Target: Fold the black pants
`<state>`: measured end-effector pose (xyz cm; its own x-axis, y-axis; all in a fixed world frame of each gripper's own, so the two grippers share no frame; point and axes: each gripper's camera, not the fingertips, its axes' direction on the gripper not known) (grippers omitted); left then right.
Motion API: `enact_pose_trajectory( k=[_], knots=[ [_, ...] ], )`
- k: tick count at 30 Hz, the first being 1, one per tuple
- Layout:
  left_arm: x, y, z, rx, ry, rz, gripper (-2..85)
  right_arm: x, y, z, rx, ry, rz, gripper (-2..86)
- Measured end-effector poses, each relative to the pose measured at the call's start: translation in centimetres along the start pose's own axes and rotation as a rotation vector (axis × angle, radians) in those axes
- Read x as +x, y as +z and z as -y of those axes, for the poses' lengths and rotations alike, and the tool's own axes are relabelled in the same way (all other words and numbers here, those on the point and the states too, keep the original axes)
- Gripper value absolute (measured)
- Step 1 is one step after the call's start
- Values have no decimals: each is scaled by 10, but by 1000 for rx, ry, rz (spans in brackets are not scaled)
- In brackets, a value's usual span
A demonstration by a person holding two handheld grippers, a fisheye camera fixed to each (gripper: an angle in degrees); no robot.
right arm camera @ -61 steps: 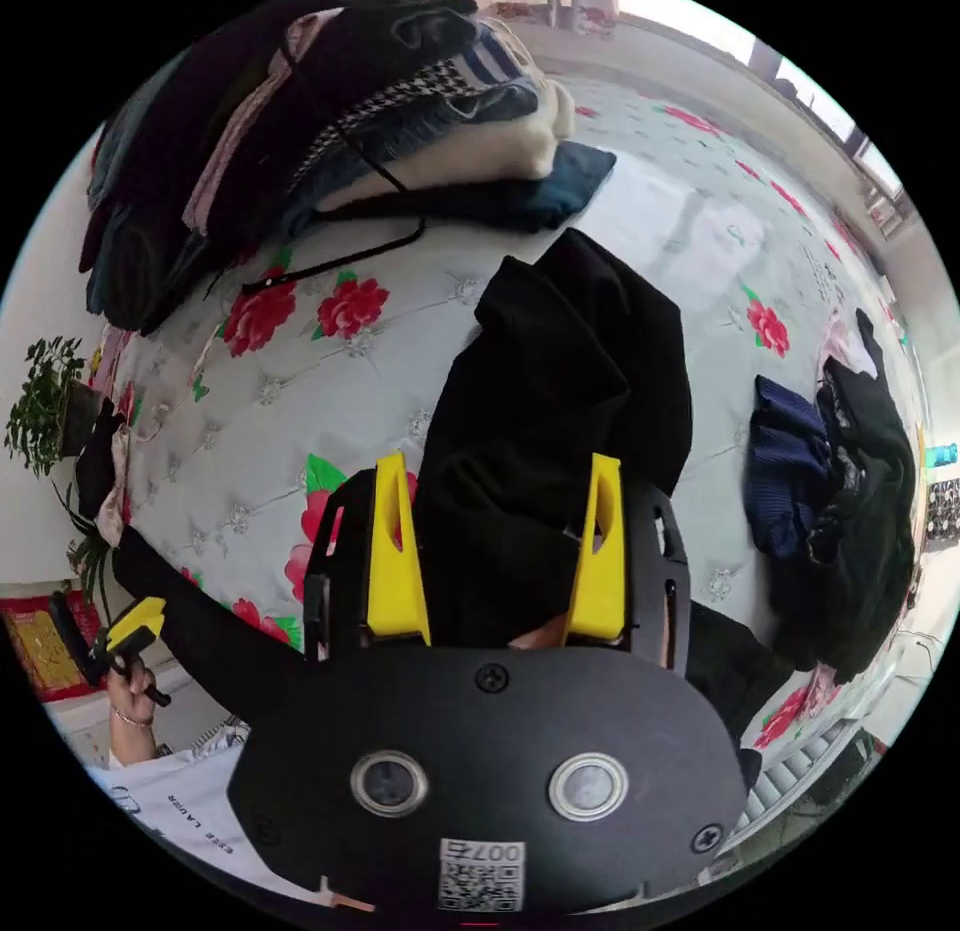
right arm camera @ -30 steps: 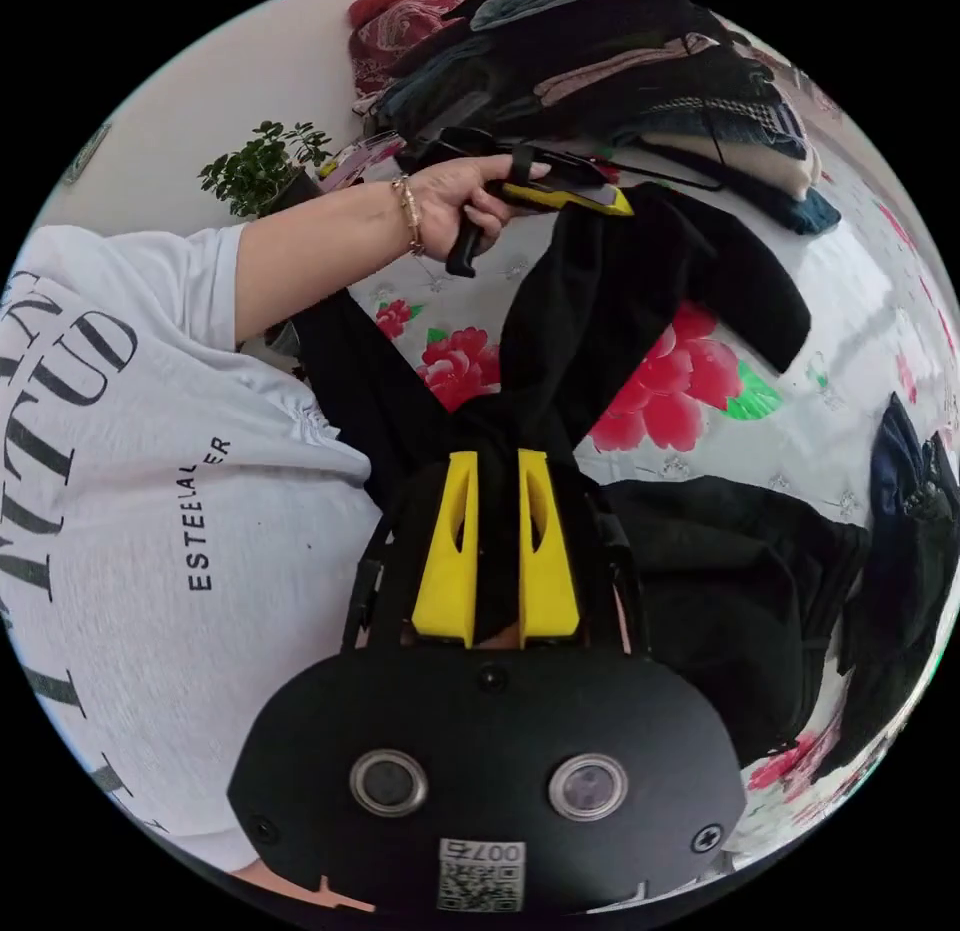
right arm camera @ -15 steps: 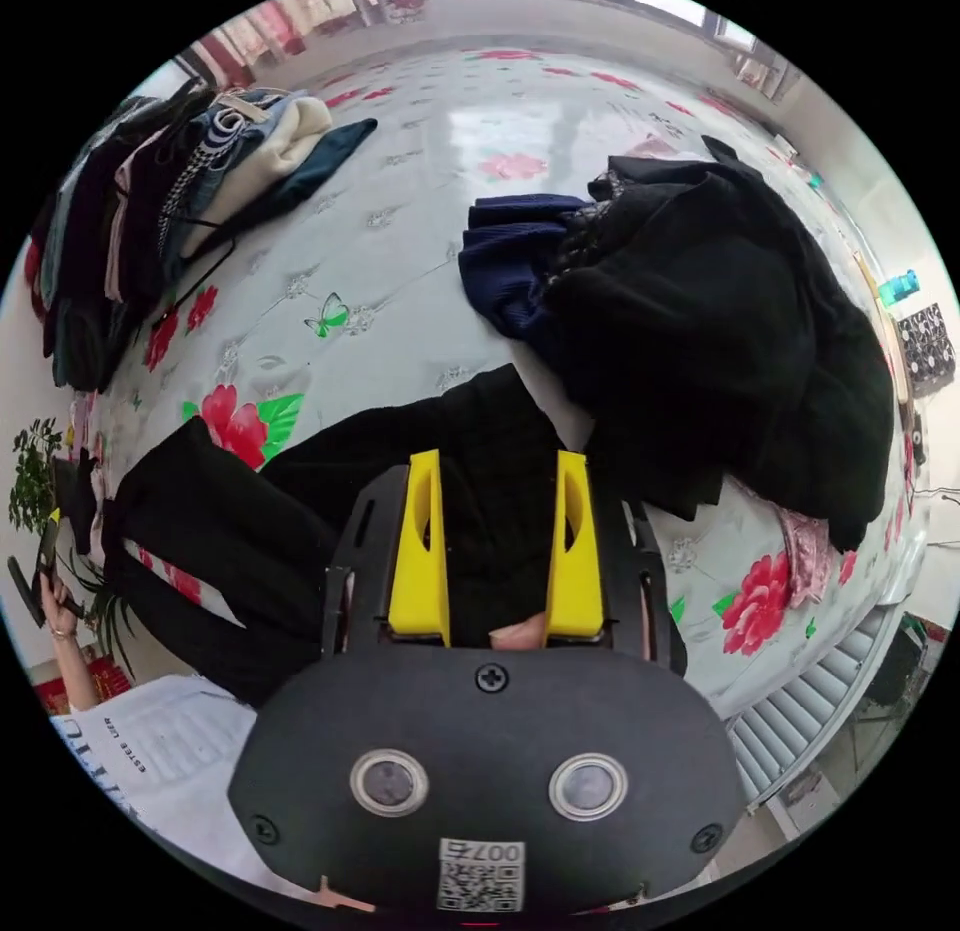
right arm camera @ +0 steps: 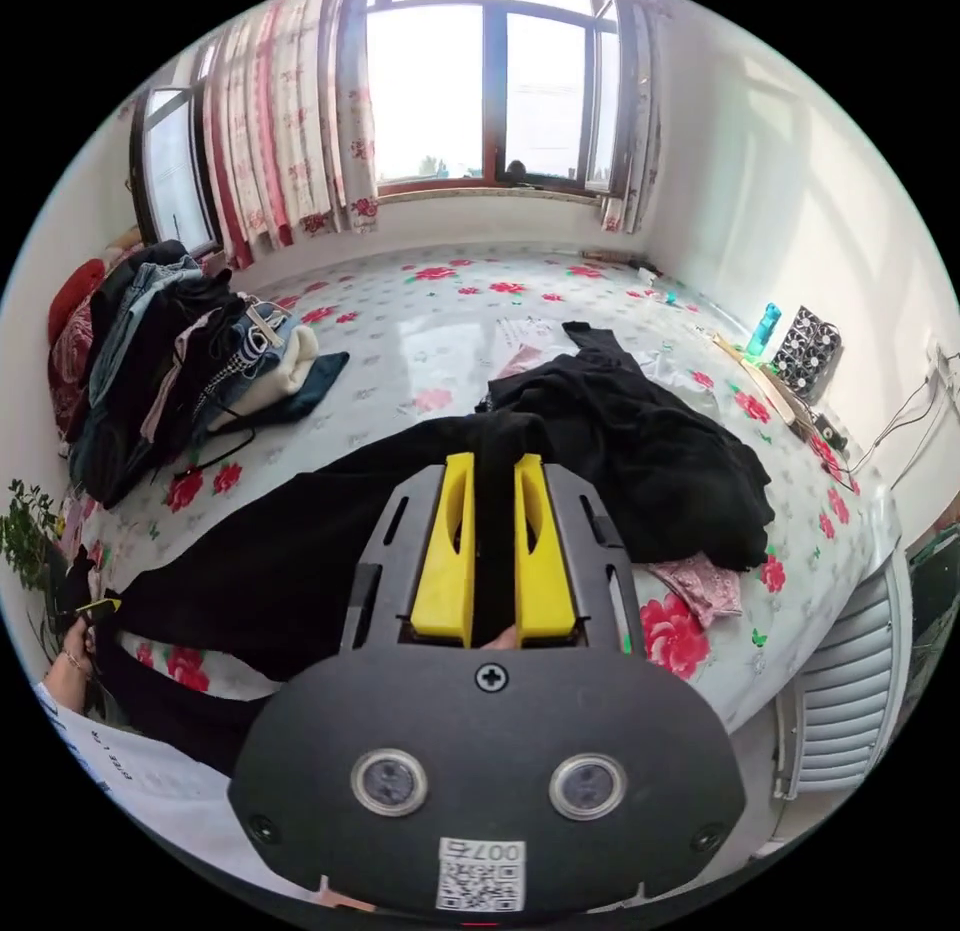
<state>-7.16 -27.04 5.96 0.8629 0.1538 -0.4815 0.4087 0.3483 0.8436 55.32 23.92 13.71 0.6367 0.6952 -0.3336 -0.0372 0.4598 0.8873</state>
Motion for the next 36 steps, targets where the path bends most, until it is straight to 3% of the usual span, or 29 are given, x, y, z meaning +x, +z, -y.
enact_pose_trajectory(
  k=[3, 5, 8, 11, 15, 20, 26, 28, 33, 36],
  knots=[
    [18, 37, 40, -88, 70, 99, 57, 19, 35, 17, -113, 102, -47, 62],
    [26, 37, 64, -41, 69, 158, 41, 22, 56, 20, -186, 130, -65, 62],
    [37, 21, 93, -28, 54, 199, 20, -5, 51, 16, -138, 65, -123, 60],
    [35, -11, 82, 96, 70, 182, 30, -50, 43, -3, -137, -68, -20, 59],
    [-7, -36, 33, 205, -97, 181, 49, -109, 38, -54, -195, -161, 188, 60],
    [-53, -27, 1, 152, -221, 126, 75, -171, 50, -91, -311, -277, 315, 60],
    [-30, 5, 22, -7, 55, 137, 162, -225, 69, -72, -419, -441, 462, 65],
    [-13, 7, 14, 28, 184, 192, 136, -231, 68, -64, -410, -442, 487, 68],
    [-25, -38, 15, -15, 98, 104, 11, -240, 65, -59, -404, -482, 482, 74],
    [-41, -106, 12, 68, 111, -79, -3, -236, 63, -60, -409, -511, 467, 76]
  ],
)
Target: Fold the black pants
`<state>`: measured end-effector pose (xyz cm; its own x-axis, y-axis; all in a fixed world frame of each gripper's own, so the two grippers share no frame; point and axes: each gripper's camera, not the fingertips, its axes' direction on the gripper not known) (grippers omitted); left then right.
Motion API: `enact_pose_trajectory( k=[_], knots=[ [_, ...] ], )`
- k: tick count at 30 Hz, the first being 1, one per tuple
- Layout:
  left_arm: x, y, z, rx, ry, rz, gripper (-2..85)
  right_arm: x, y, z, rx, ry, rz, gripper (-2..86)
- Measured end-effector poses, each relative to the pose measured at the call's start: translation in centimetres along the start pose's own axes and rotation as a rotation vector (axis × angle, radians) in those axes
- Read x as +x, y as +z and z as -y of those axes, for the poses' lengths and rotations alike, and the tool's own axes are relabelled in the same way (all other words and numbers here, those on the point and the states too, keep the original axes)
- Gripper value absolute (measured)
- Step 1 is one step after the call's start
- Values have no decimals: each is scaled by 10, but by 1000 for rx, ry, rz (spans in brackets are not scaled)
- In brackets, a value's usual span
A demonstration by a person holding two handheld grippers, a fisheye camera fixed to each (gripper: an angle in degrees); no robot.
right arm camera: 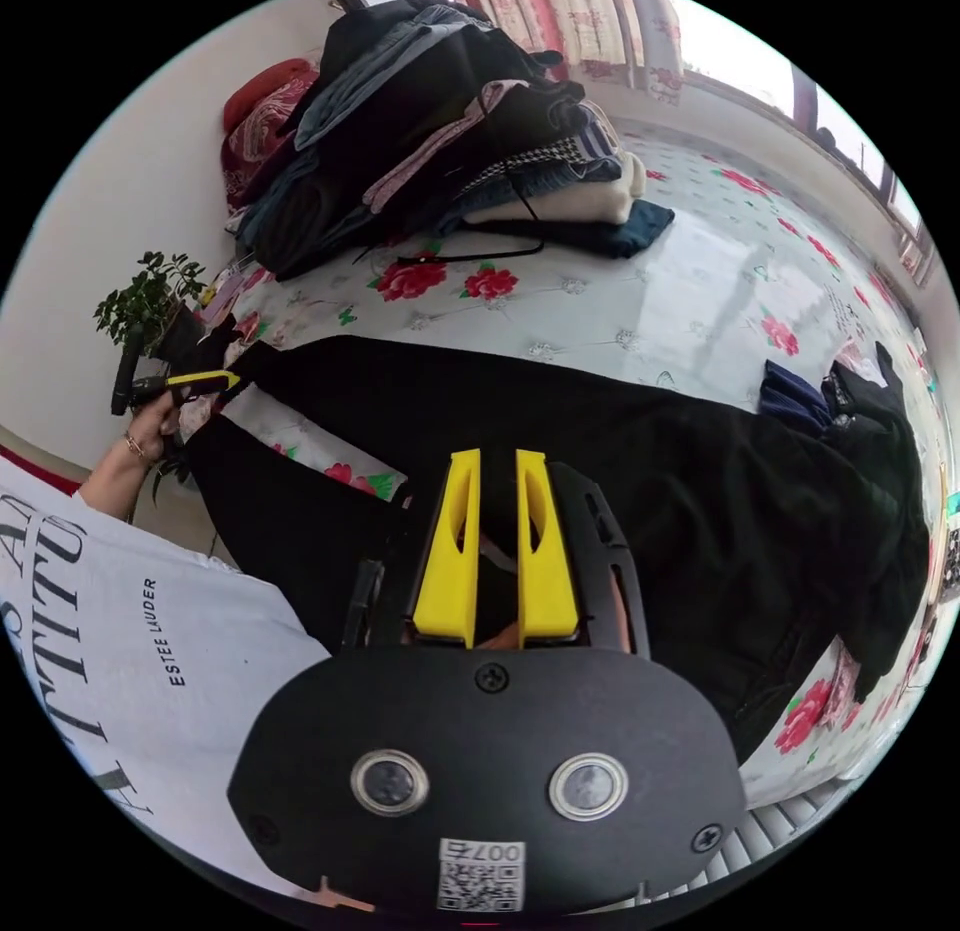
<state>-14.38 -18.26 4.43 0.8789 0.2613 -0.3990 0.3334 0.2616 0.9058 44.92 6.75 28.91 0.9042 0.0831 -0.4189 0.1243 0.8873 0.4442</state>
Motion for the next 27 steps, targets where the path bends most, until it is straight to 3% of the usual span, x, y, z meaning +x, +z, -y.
enact_pose_trajectory(
  k=[1, 4, 8, 10, 14, 19, 24, 27],
  knots=[
    [-11, -28, 6, 31, -2, -124, -6, 1, 0, 0, -6, 0, -3, 76],
    [-35, -87, 38, 150, -3, -260, -8, 8, 1, 1, -12, 10, -1, 75],
    [-62, -89, 101, 191, -25, -107, -2, 14, -2, 13, 10, 38, 23, 73],
    [-95, -42, 140, 185, -167, -30, 25, 14, -2, 19, 15, 46, 40, 72],
    [-131, 19, 151, 89, -375, -76, 70, 19, -2, 29, -5, 69, 58, 69],
    [-107, 33, 97, 136, -264, 42, 71, 37, -3, 18, -30, 123, 16, 68],
    [-85, 85, 78, -87, -117, 157, 33, 67, 2, -8, -99, 220, -70, 69],
    [-71, 83, 67, -59, 35, 259, -2, 81, 17, -20, -166, 239, -108, 70]
  ],
)
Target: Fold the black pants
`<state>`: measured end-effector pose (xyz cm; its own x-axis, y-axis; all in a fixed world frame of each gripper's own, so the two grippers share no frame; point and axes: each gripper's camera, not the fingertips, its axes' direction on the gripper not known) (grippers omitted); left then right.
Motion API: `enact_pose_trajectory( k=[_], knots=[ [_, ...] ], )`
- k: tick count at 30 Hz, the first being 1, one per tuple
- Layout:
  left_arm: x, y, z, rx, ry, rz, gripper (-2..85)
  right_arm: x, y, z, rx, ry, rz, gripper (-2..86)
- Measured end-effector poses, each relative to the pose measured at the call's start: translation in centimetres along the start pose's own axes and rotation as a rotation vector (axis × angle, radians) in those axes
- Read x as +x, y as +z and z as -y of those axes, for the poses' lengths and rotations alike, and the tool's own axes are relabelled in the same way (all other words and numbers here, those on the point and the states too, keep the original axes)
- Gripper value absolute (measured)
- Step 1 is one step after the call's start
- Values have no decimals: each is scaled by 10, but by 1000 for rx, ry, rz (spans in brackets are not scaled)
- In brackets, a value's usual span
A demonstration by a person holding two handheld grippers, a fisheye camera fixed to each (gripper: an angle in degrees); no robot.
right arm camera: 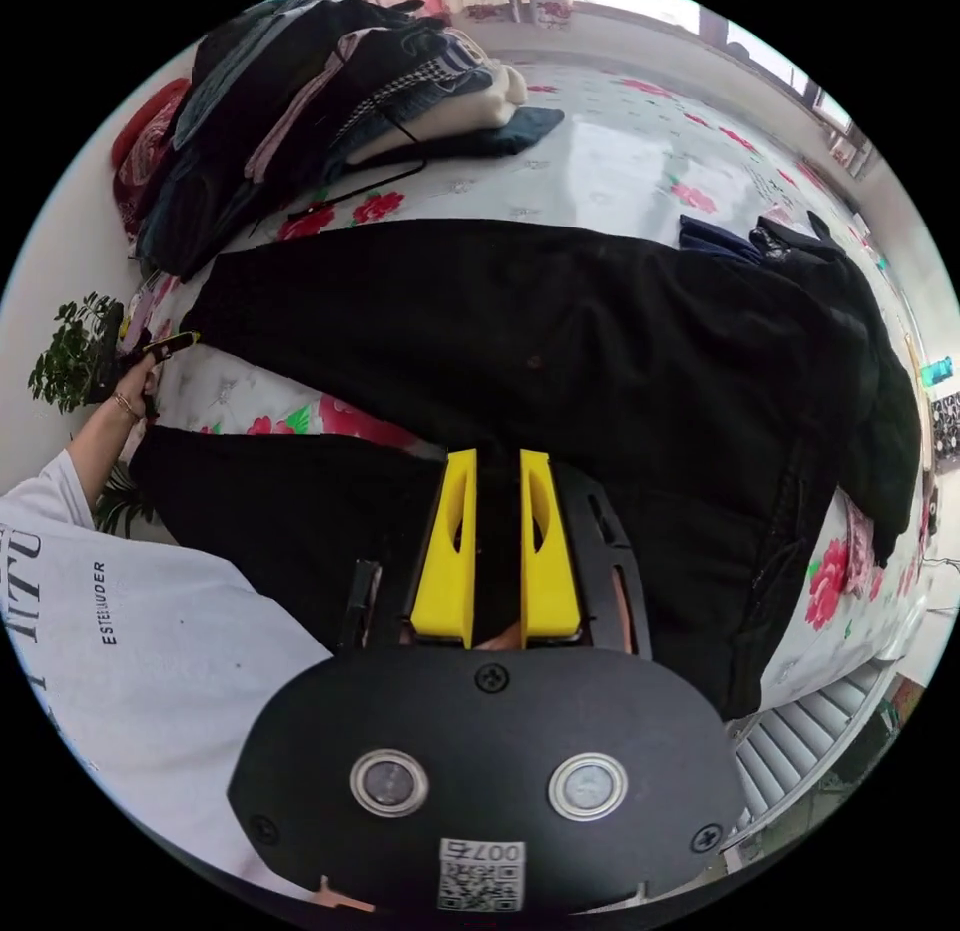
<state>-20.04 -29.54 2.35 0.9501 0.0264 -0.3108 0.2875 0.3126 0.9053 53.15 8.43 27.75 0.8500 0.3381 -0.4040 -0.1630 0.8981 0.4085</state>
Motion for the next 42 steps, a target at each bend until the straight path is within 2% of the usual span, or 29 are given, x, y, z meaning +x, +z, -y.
enact_pose_trajectory(
  k=[2, 5, 8, 10, 11, 13, 15, 19, 21, 23, 27, 32, 33, 35, 37, 38, 40, 42],
  knots=[
    [-2, -5, -1, -35, 29, 28, -6, 7, 24, -3, -89, -16, 13, 71],
    [-20, -12, -1, -111, 28, 42, -9, 21, 25, -15, -43, -4, 77, 73],
    [-55, -23, -14, -149, -120, -40, -9, 38, 19, -22, -76, 14, 162, 76],
    [-88, -55, -48, -47, -341, -115, -9, 51, 5, -31, -47, 43, 196, 79],
    [-95, -65, -60, -13, -383, -132, -9, 62, -11, -42, 15, 81, 196, 81],
    [-112, -99, -114, 105, -476, -245, -8, 87, -37, -67, 111, 178, 159, 85],
    [-116, -116, -159, 111, -533, -275, -4, 135, -61, -114, 171, 359, 125, 90],
    [-111, -143, -272, 46, -691, -222, 41, 213, -68, -205, 188, 702, 151, 98],
    [-108, -152, -315, 23, -787, -177, 75, 247, -63, -260, 213, 875, 229, 105],
    [-106, -153, -345, -19, -861, -159, 108, 261, -53, -287, 218, 938, 297, 109],
    [-104, -140, -364, -80, -906, -209, 132, 272, -31, -299, 185, 941, 389, 113],
    [-107, -135, -362, -105, -955, -205, 108, 269, -40, -297, 151, 883, 282, 84],
    [-108, -138, -360, -121, -929, -193, 96, 270, -43, -297, 156, 837, 306, 71],
    [-106, -147, -353, -99, -834, -216, 14, 274, -45, -300, 147, 816, 321, 53],
    [-108, -164, -345, -45, -780, -299, 1, 281, -51, -307, 176, 823, 372, 38],
    [-110, -172, -344, -4, -779, -331, -1, 286, -59, -313, 226, 838, 428, 30],
    [-117, -204, -341, 173, -798, -504, -6, 295, -77, -324, 354, 838, 553, 18],
    [-118, -226, -334, 265, -793, -582, -7, 309, -100, -338, 571, 852, 767, 7]
  ],
)
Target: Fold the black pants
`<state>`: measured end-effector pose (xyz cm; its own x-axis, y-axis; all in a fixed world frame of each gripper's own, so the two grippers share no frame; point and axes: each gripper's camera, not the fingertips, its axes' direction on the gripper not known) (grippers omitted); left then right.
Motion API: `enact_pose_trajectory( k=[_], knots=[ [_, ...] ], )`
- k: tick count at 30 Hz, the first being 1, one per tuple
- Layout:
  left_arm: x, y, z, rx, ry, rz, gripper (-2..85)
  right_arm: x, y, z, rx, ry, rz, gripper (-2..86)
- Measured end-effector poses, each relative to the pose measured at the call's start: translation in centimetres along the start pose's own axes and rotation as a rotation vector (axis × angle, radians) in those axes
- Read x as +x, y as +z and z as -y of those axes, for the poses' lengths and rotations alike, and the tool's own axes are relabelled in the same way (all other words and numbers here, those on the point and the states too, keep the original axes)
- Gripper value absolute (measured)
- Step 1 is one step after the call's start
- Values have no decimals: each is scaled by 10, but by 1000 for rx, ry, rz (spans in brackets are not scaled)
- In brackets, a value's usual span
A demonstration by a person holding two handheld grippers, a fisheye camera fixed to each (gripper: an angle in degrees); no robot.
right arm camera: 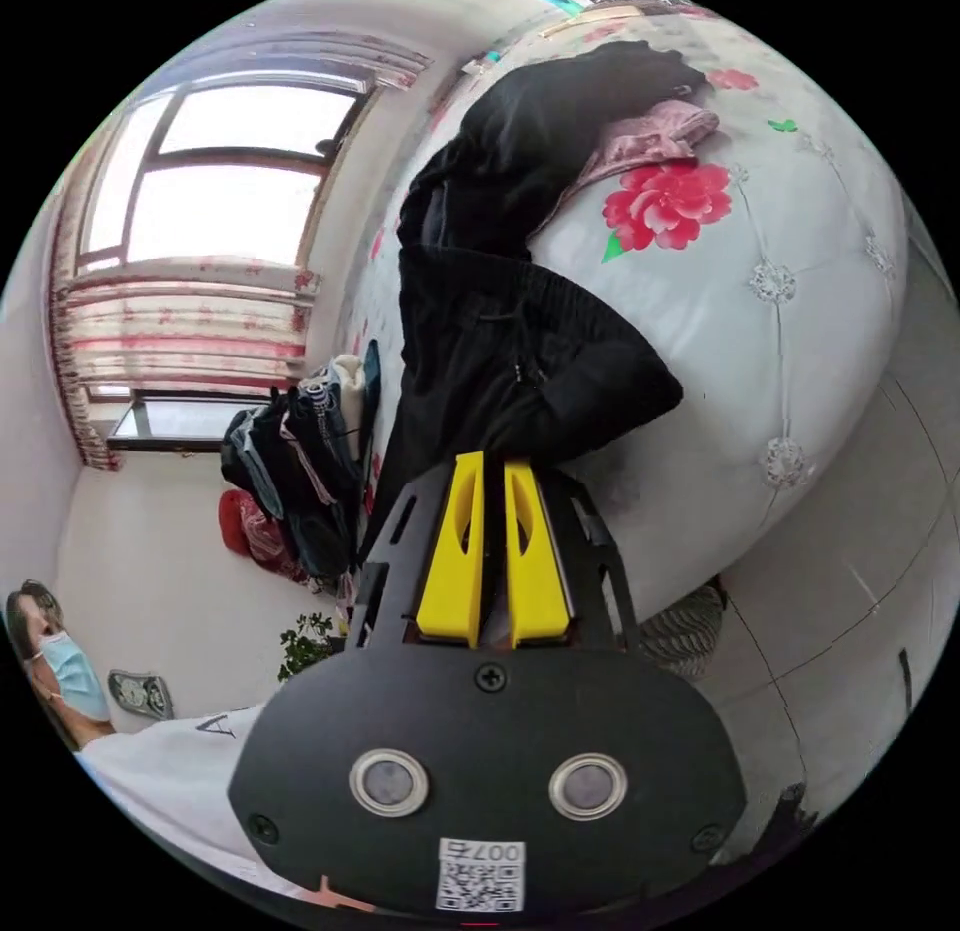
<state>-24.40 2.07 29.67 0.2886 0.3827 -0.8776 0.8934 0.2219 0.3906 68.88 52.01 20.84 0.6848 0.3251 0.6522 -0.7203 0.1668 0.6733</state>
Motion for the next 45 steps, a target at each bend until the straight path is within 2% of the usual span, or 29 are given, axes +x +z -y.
enact_pose_trajectory(
  k=[3, 7, 14, 17, 23, 24, 29, 33, 38, 39, 40, 43, 45],
  knots=[
    [33, -21, 12, 70, 64, -76, -8, -21, -18, 10, 106, -29, 164, 1],
    [60, -44, 22, 154, 64, -173, -8, -48, -25, 17, 161, -92, 220, -1],
    [107, -33, 50, 126, 170, -50, -7, -59, -20, 25, 177, -70, 247, 1],
    [133, 10, 92, 66, 163, 22, -2, -88, 8, 59, 132, -114, 183, 8],
    [189, 166, 189, -85, 159, 141, 48, -152, 128, 145, 21, -259, 74, 56],
    [193, 190, 190, -110, 137, 191, 54, -155, 144, 149, 11, -256, 28, 63],
    [209, 239, 148, -82, 311, 249, 58, -135, 155, 116, 27, -255, -264, 83],
    [174, 250, 100, -85, 282, 324, 53, -73, 111, 79, 105, -73, -450, 101],
    [139, 291, 90, -208, 169, 289, 72, -22, 112, 69, 14, 65, -400, 122],
    [137, 303, 88, -220, 170, 333, 63, -17, 125, 73, -17, 64, -375, 125],
    [141, 308, 85, -199, 213, 440, 49, -16, 132, 76, -29, 61, -364, 125],
    [158, 323, 78, -218, 362, 515, 9, -23, 159, 92, -32, 42, -418, 110],
    [166, 331, 75, -259, 416, 570, -3, -19, 176, 109, -123, 55, -374, 85]
  ],
)
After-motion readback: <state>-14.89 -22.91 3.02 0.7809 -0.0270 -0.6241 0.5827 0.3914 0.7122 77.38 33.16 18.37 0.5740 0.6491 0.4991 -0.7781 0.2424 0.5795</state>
